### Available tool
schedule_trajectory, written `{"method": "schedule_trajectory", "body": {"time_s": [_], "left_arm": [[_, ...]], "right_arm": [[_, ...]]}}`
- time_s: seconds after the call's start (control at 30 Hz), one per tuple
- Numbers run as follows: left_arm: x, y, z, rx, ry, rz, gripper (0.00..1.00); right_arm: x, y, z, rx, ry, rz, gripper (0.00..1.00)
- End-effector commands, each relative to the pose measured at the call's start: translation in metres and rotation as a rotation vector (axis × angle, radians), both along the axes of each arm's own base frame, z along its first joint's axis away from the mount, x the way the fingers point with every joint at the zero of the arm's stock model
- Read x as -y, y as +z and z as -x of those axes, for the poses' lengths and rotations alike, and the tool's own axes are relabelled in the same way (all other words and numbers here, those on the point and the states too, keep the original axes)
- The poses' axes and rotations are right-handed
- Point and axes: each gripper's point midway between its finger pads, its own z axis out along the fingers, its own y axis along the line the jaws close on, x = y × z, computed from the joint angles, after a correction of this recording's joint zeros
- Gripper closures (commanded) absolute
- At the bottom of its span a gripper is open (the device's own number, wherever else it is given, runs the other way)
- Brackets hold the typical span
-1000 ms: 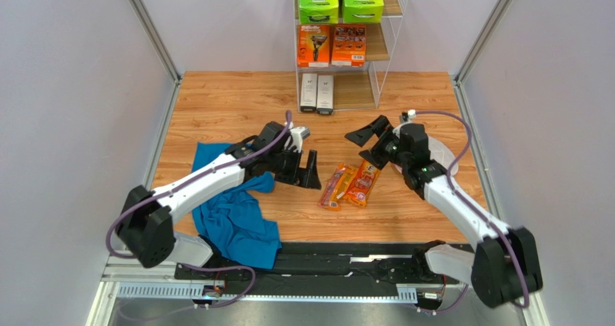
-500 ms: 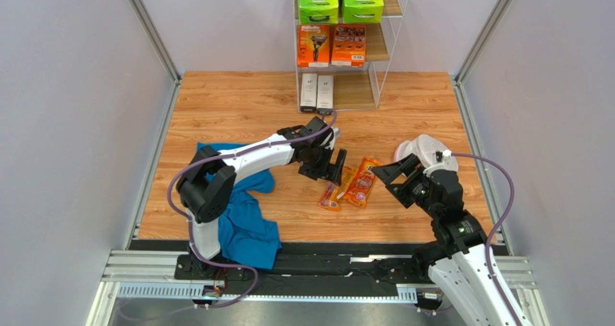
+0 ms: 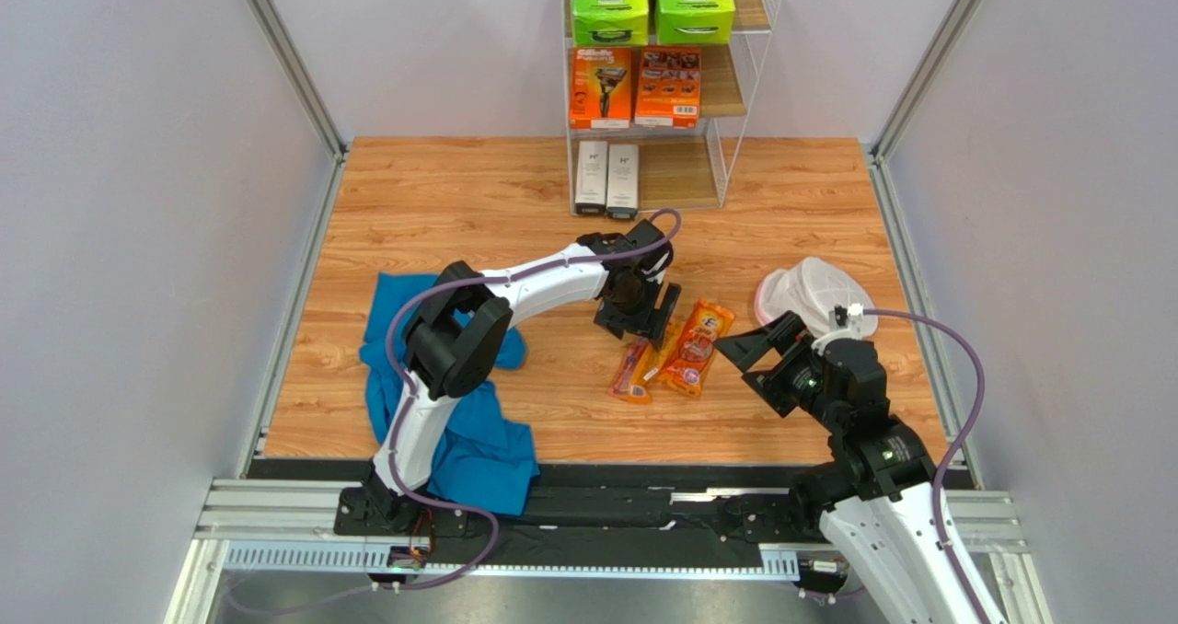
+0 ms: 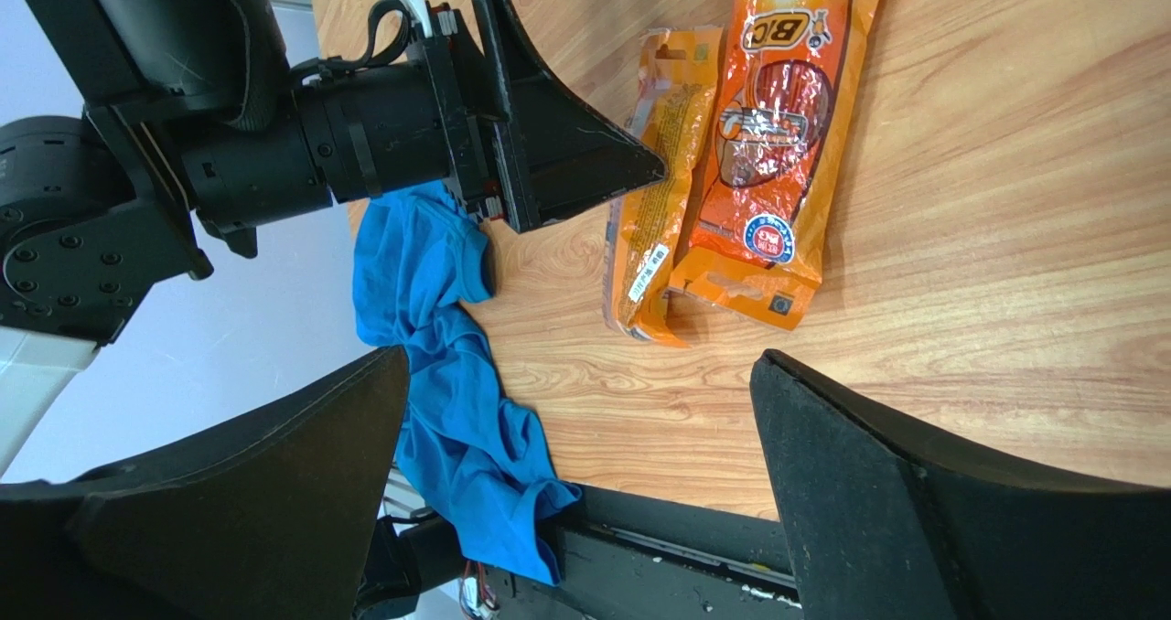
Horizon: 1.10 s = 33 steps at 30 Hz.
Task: Place and organize the shaving razors onto the shelf
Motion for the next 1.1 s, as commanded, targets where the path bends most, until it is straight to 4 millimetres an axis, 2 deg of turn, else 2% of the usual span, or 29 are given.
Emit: {"method": "schedule_trajectory", "body": {"time_s": [0.0,0.1,0.13,0.27,0.3,0.37,0.5,0.6,0.67,0.7,0.77,0.8,0.87,0.9,0.97,1.0,1.07], "left_arm": [[-0.004,-0.008,0.003,-0.019,-0.023,-0.048,0.2],[0.0,-0.016,0.008,-0.048,-0.037,-0.035,0.33],[0.002,-0.018,0.01,-0.059,-0.043,-0.028,0.44],[0.011,-0.017,0.014,-0.081,-0.059,0.015,0.73],[0.009,-0.018,0.015,-0.086,-0.055,0.014,0.86],[0.01,-0.013,0.014,-0.075,-0.052,0.018,1.0],[0.007,0.007,0.011,-0.045,-0.032,0.032,1.0],[0.008,0.034,0.004,-0.014,-0.009,0.083,1.0],[0.011,0.055,0.002,-0.005,0.002,0.137,1.0],[0.012,0.068,-0.001,0.008,0.008,0.165,1.0],[0.01,0.08,-0.003,0.013,0.028,0.188,1.0],[0.008,0.092,-0.005,0.03,0.037,0.21,1.0],[0.01,0.106,-0.006,0.035,0.05,0.25,1.0],[0.009,0.118,-0.007,0.045,0.057,0.28,1.0],[0.012,0.131,-0.006,0.045,0.065,0.328,1.0],[0.012,0.141,-0.006,0.052,0.069,0.352,1.0],[0.019,0.157,-0.005,0.042,0.075,0.431,1.0]], "right_arm": [[0.001,0.001,0.004,0.001,0.006,-0.002,0.0],[0.001,0.003,0.005,0.002,0.013,0.006,0.0],[0.001,0.003,0.005,0.003,0.014,0.012,0.0],[0.0,0.001,0.007,-0.014,0.037,0.034,0.0],[-0.001,-0.001,0.007,-0.021,0.045,0.036,0.0],[-0.003,-0.002,0.008,-0.026,0.062,0.039,0.0],[-0.008,-0.005,0.008,-0.034,0.088,0.031,0.0],[-0.013,-0.004,0.009,-0.021,0.114,0.013,0.01],[-0.017,0.001,0.008,0.01,0.137,-0.002,0.01],[-0.022,0.011,0.005,0.061,0.161,-0.025,0.02],[-0.025,0.017,0.004,0.106,0.17,-0.047,0.03],[-0.027,0.025,0.002,0.147,0.176,-0.064,0.04],[-0.028,0.024,0.001,0.161,0.177,-0.077,0.04],[-0.032,0.03,-0.001,0.19,0.192,-0.097,0.05],[-0.037,0.026,-0.003,0.183,0.207,-0.111,0.07],[-0.042,0.032,-0.004,0.209,0.229,-0.125,0.08],[-0.048,0.034,-0.005,0.214,0.244,-0.135,0.09]]}}
